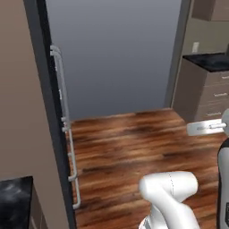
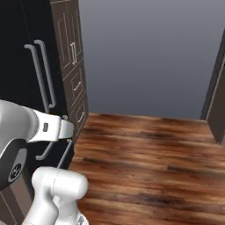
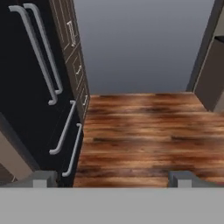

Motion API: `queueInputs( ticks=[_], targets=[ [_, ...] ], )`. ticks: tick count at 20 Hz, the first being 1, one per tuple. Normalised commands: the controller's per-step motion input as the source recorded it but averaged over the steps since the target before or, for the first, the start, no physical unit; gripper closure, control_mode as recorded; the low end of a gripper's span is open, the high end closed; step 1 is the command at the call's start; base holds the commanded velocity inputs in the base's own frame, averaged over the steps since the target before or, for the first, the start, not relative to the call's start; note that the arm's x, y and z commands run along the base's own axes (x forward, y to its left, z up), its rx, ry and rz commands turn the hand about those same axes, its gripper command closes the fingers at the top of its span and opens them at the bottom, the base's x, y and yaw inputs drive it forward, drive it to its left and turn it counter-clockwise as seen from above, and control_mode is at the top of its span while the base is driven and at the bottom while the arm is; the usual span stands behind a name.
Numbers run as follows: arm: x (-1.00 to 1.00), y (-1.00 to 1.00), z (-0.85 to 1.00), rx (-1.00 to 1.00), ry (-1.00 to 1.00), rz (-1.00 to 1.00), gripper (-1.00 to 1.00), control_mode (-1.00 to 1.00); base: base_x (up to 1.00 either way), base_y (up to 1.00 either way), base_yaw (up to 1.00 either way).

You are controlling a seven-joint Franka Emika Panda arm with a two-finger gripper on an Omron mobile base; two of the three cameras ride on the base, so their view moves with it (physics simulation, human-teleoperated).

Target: Move the hot dog bun to the plate on the dining table and place the condiment next to that plate. Then navigate to the fridge and take the sausage and place it on the plate as well.

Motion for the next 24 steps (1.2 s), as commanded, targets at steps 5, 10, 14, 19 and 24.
queueInputs(
  ticks=[5,10,14,19,24],
  targets=[
    [0.0,0.0,0.0,0.0,0.0,0.0,-1.0,1.0,0.65,-0.48,0.51],
    [0.0,0.0,0.0,0.0,0.0,0.0,-1.0,1.0,0.74,-0.54,0.48],
    [0.0,0.0,0.0,0.0,0.0,0.0,-1.0,1.0,0.77,-0.51,0.51],
    [0.0,0.0,0.0,0.0,0.0,0.0,-1.0,1.0,0.45,-0.55,0.57],
    [0.0,0.0,0.0,0.0,0.0,0.0,-1.0,1.0,0.1,-0.61,0.56]
  ],
)
